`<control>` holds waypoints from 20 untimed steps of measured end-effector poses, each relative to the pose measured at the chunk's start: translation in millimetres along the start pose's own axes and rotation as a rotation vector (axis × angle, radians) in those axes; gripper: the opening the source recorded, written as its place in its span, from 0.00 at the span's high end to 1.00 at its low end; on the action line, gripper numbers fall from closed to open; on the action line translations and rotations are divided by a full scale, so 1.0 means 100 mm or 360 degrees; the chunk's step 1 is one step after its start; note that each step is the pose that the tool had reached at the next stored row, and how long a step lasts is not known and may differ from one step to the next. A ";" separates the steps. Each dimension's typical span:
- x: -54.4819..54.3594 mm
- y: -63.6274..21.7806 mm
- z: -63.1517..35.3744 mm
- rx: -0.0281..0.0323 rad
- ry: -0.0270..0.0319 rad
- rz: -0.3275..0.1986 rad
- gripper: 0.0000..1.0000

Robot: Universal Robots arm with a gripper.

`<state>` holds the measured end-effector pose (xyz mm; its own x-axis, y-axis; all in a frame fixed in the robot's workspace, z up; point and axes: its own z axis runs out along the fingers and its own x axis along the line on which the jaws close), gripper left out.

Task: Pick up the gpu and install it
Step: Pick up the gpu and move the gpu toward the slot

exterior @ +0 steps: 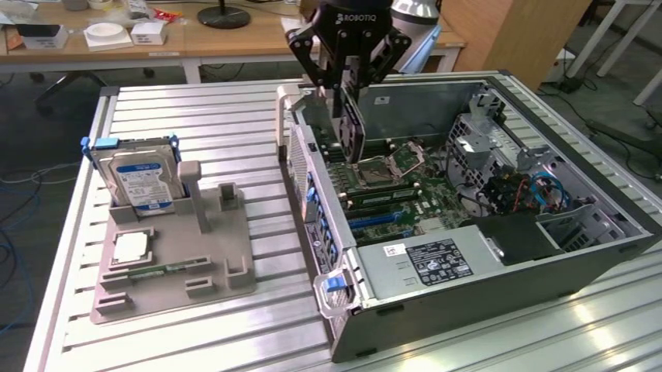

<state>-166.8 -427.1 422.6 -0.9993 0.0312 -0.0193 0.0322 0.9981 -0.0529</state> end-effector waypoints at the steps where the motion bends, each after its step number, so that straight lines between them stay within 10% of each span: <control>1: 0.00 0.000 0.000 0.00000 0.00000 0.0000 0.74; 20: -0.09 0.003 0.002 0.00000 0.00000 0.0000 0.74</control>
<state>-158.2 -427.1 422.6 -0.9993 0.0312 -0.0193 0.0322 0.9981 -0.0529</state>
